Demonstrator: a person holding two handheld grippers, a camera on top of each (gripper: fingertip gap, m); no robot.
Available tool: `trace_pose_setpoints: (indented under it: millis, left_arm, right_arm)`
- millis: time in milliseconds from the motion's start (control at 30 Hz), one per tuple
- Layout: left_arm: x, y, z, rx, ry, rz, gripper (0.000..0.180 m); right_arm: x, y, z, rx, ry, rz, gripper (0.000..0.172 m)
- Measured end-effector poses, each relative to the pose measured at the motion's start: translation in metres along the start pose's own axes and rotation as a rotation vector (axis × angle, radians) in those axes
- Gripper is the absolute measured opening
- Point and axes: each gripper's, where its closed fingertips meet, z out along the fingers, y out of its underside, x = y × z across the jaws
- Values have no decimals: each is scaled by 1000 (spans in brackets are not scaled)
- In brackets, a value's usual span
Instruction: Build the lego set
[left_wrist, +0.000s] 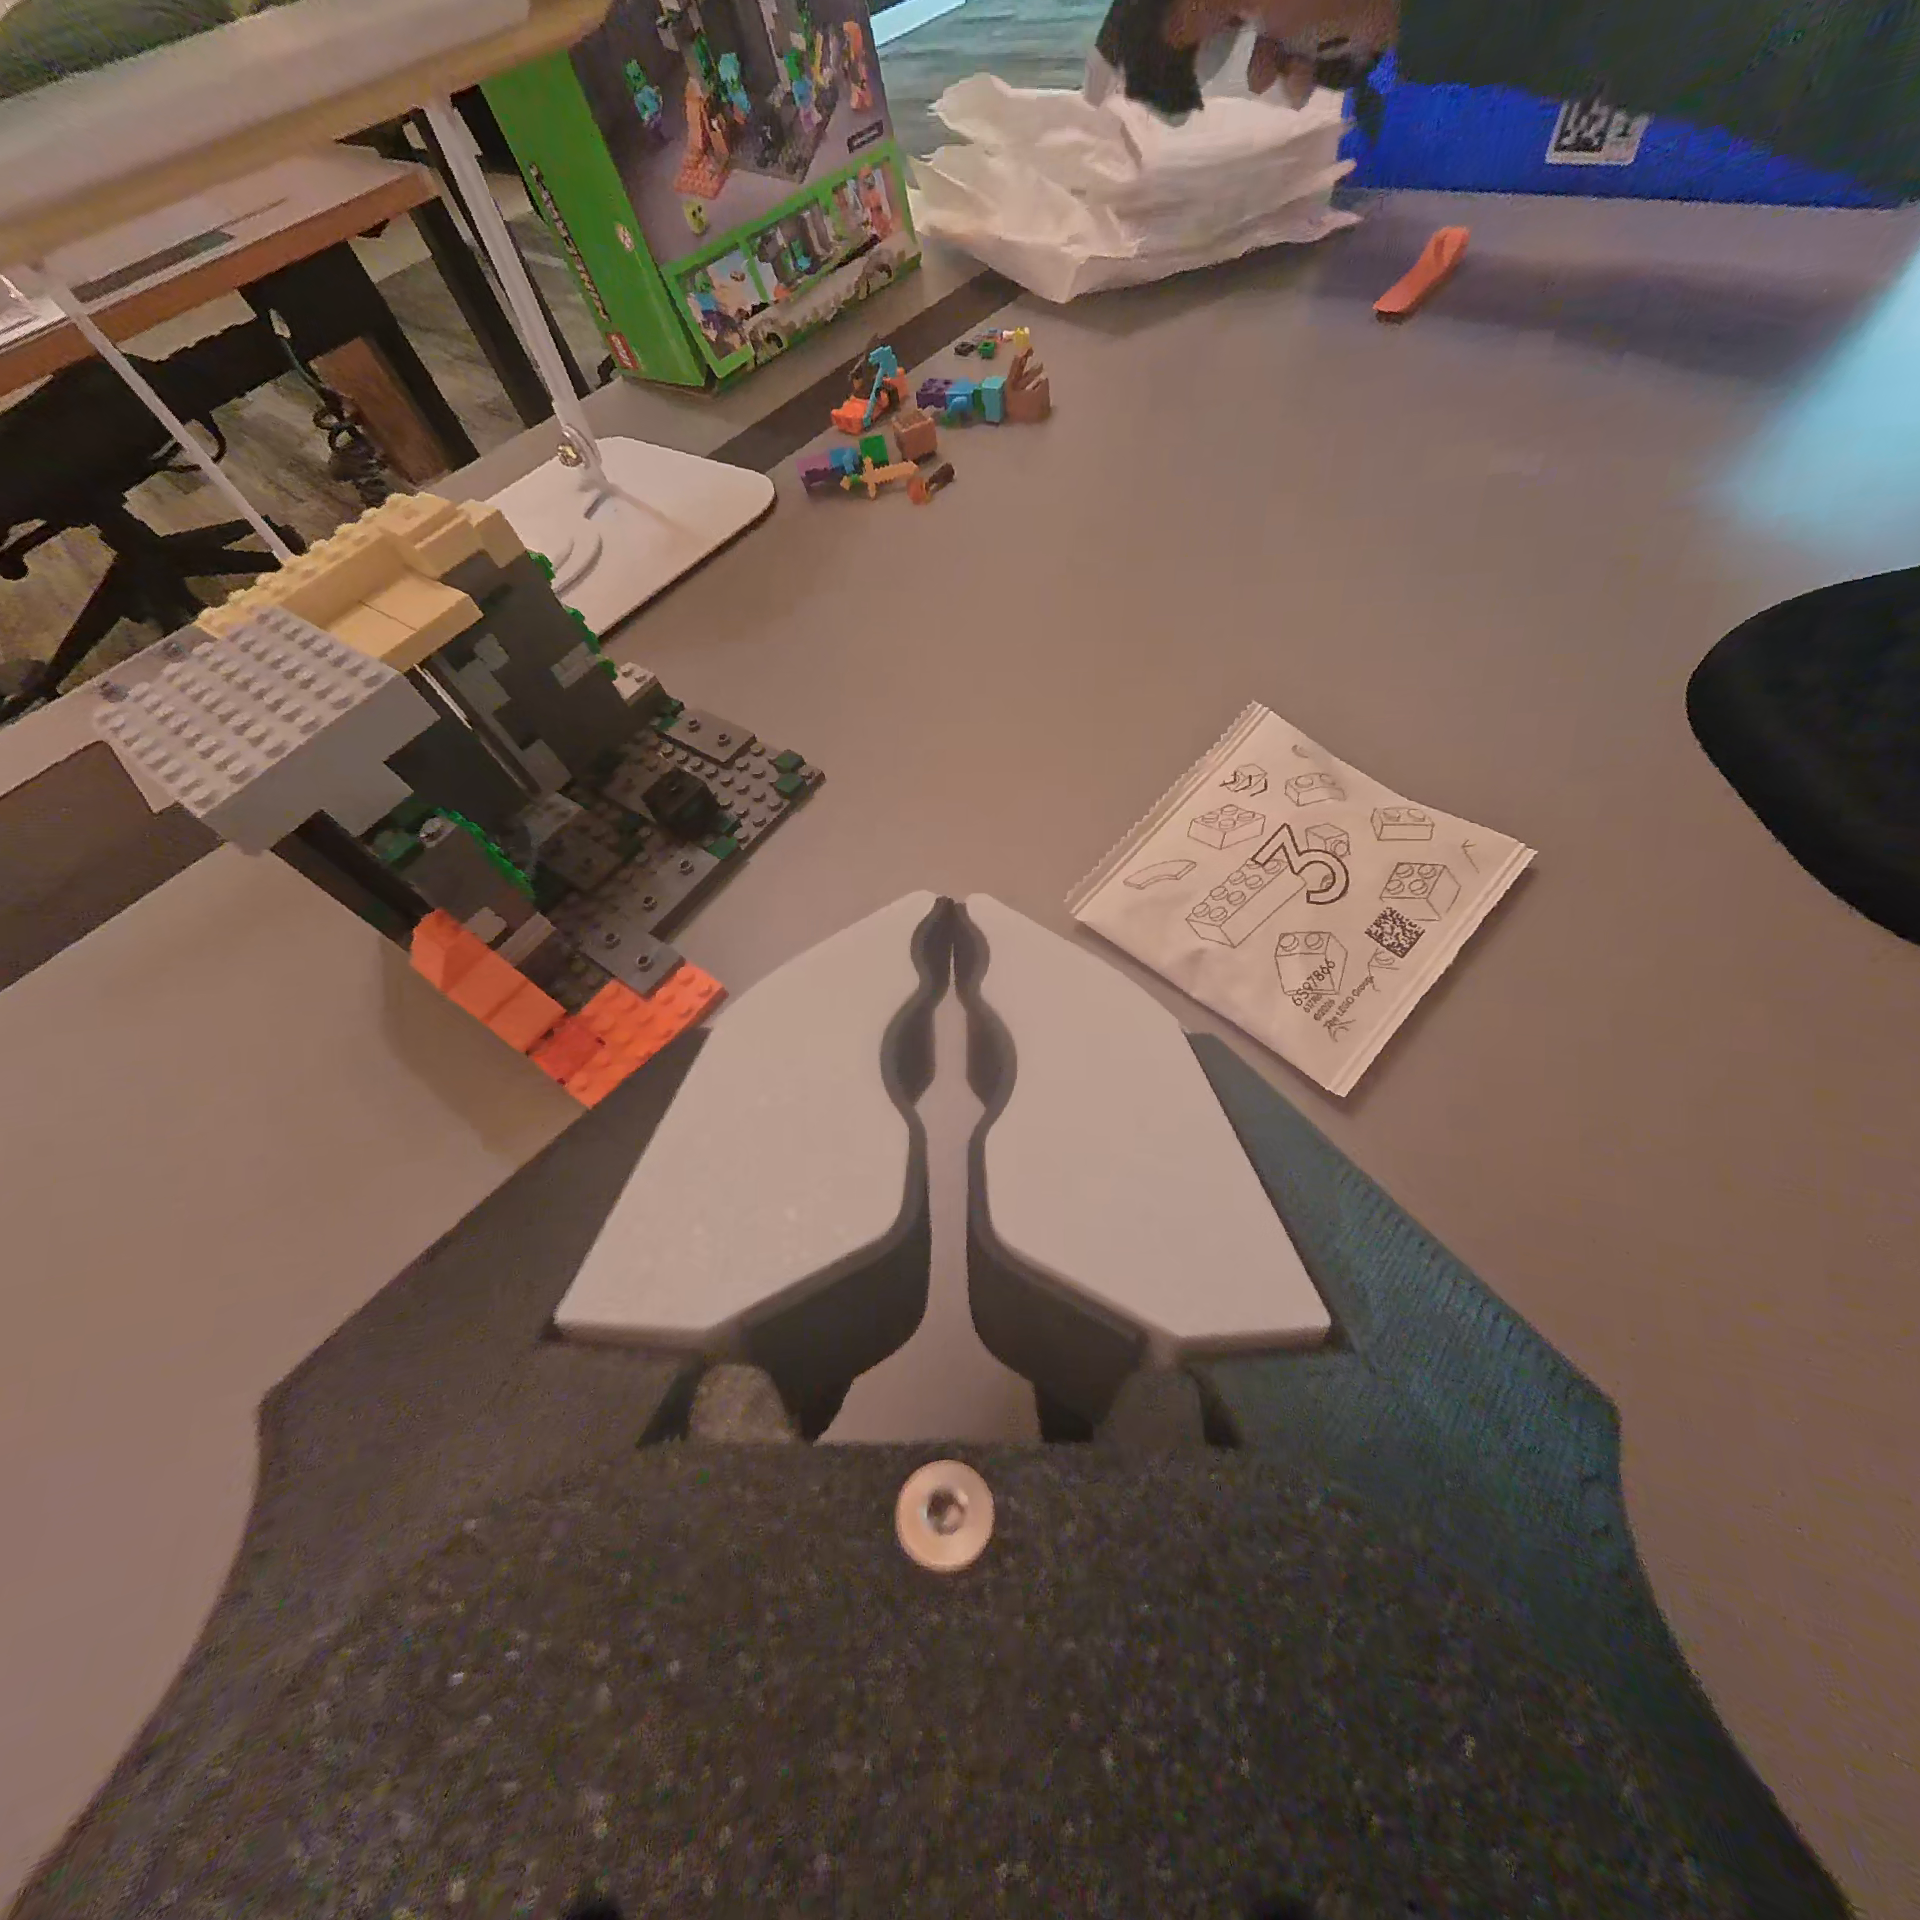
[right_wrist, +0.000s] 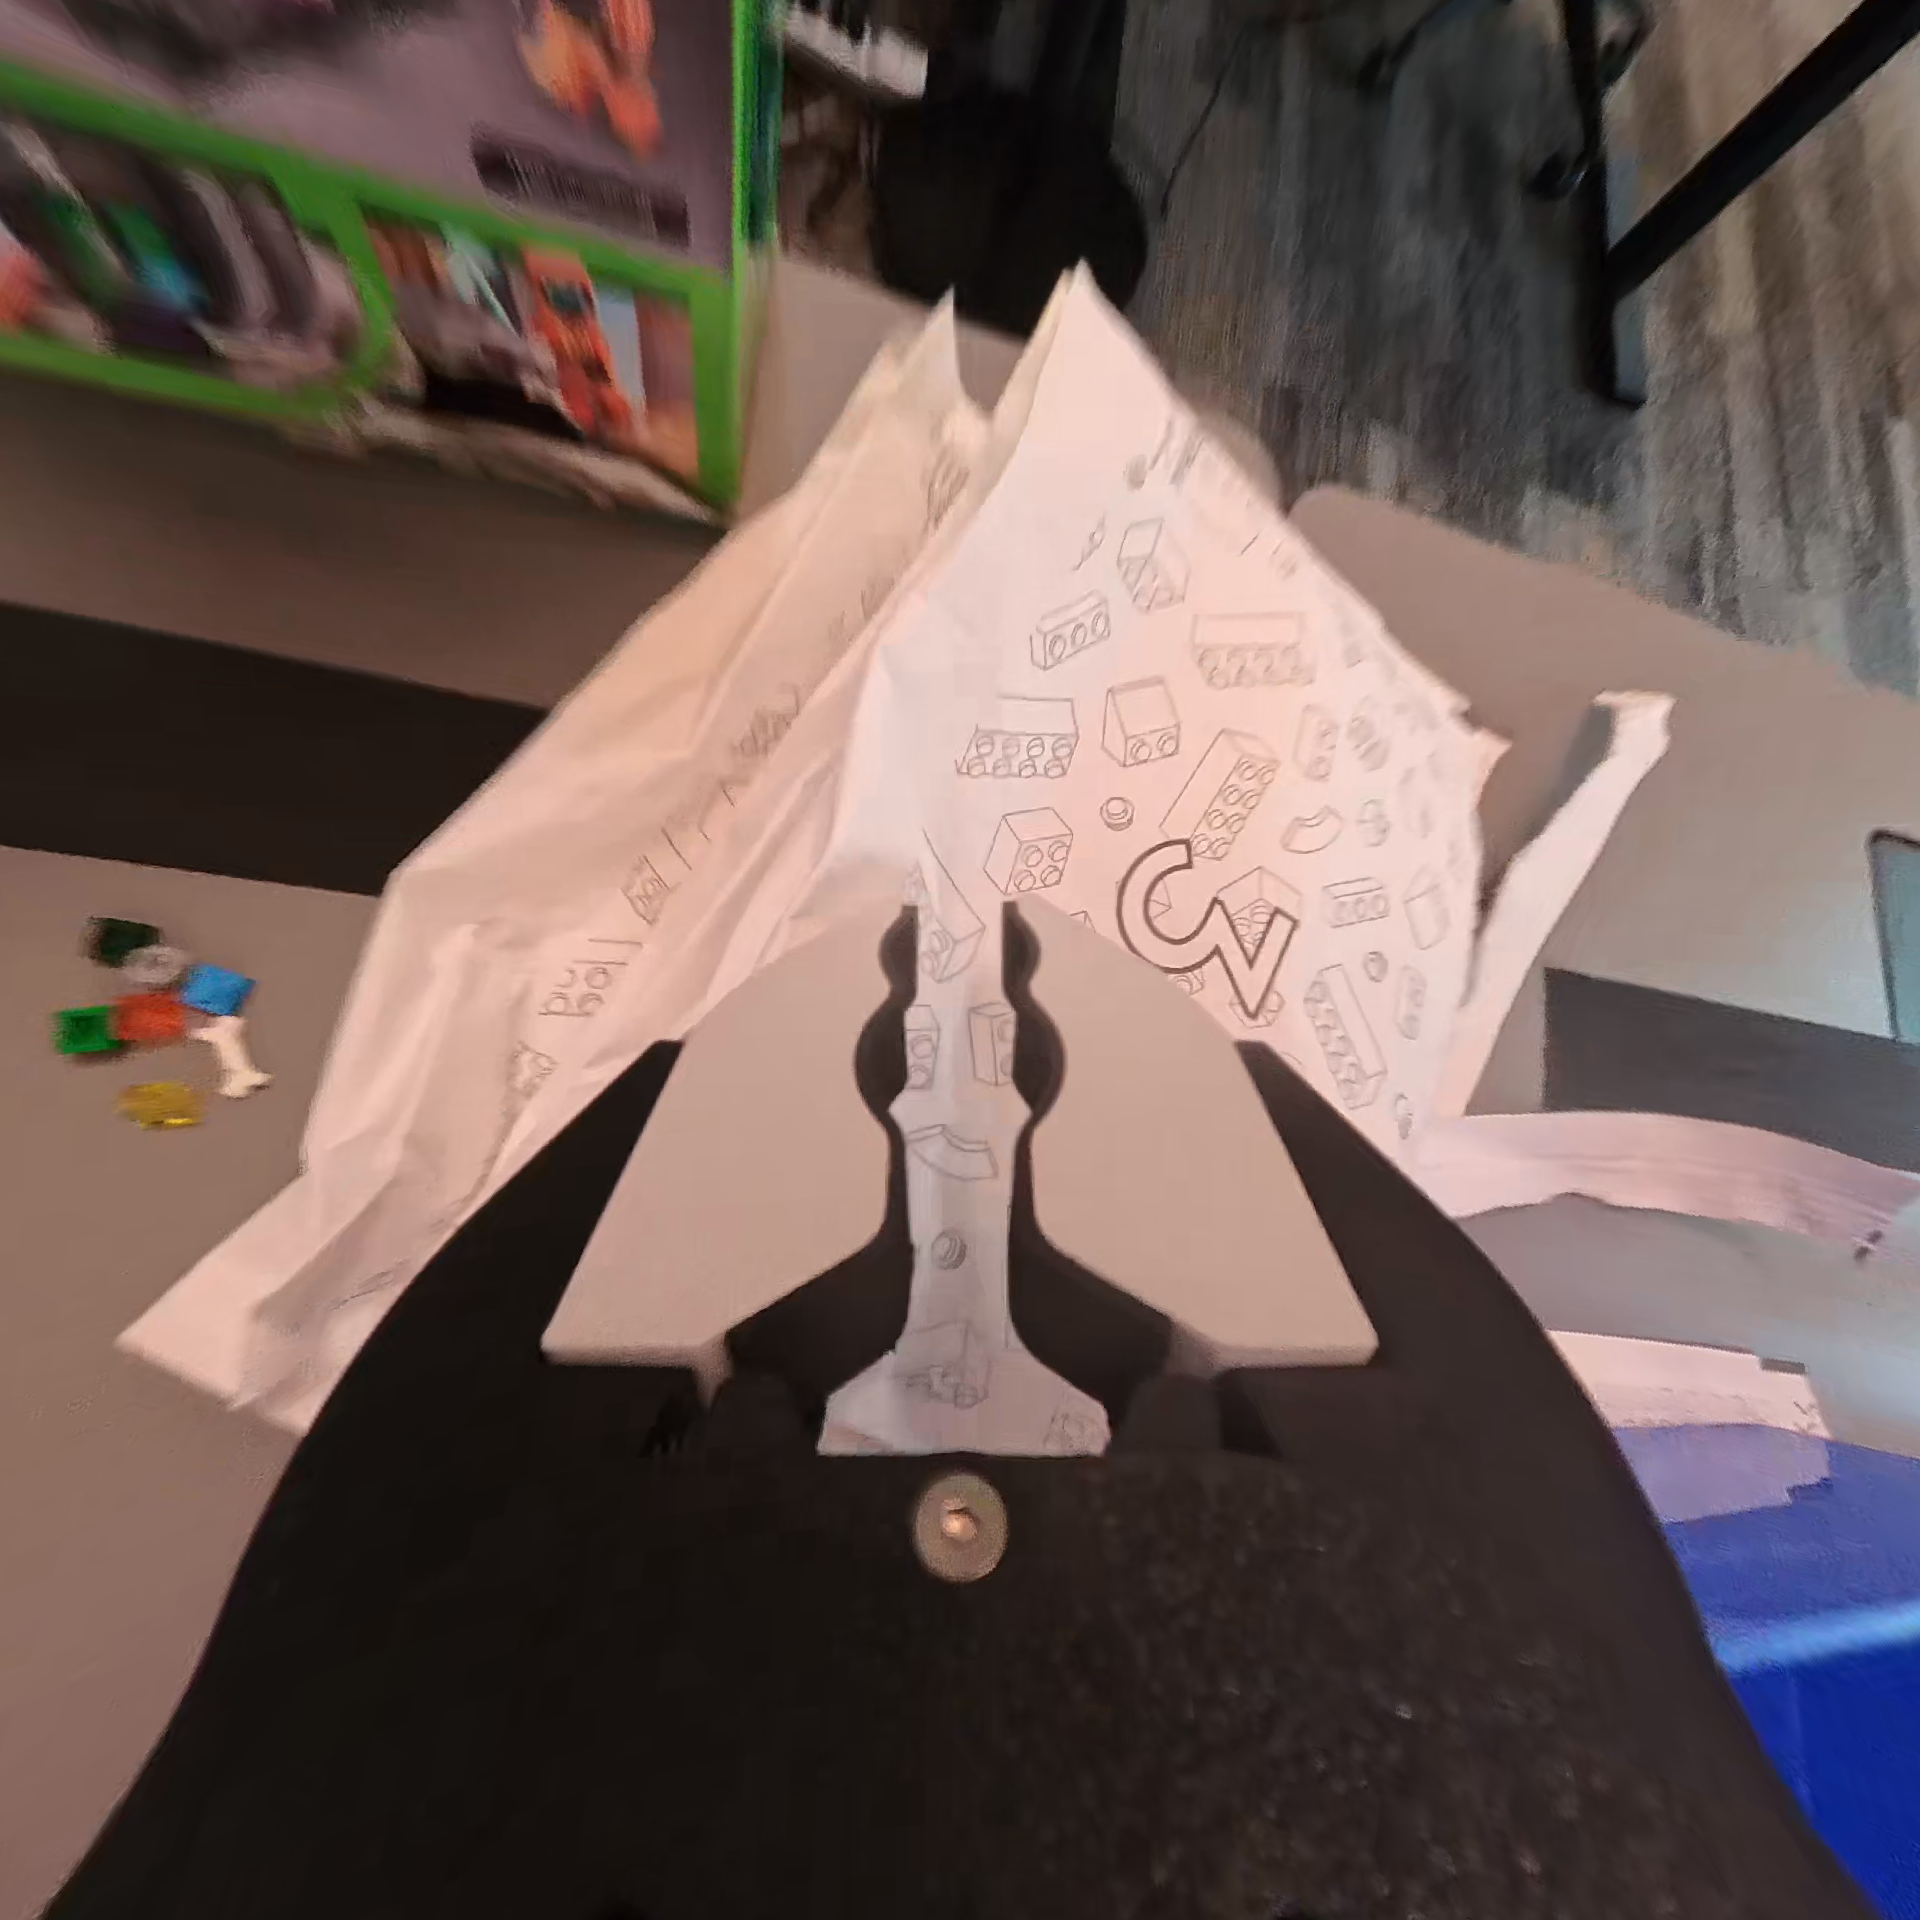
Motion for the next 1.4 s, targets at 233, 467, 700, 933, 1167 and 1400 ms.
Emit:
trace_pose_setpoints:
  millis: [233,467,700,933,1167,1400]
  left_arm:
    - [6,-1,1,14,31,-7,0]
    - [19,0,4,7,89,-3,0]
    - [27,0,2,-5,81,57,0]
    - [29,3,0,-8,75,61,0]
    - [32,3,0,-8,79,77,0]
    - [30,6,1,-14,74,60,0]
  right_arm:
    - [13,-10,-85,221,12,102,24]
    - [17,54,-107,190,12,309,0]
    - [9,88,-96,131,19,424,0]
    - [-7,89,-101,146,22,422,0]
    - [-21,83,-117,189,0,402,0]
    - [-166,54,-191,355,-571,20,3]
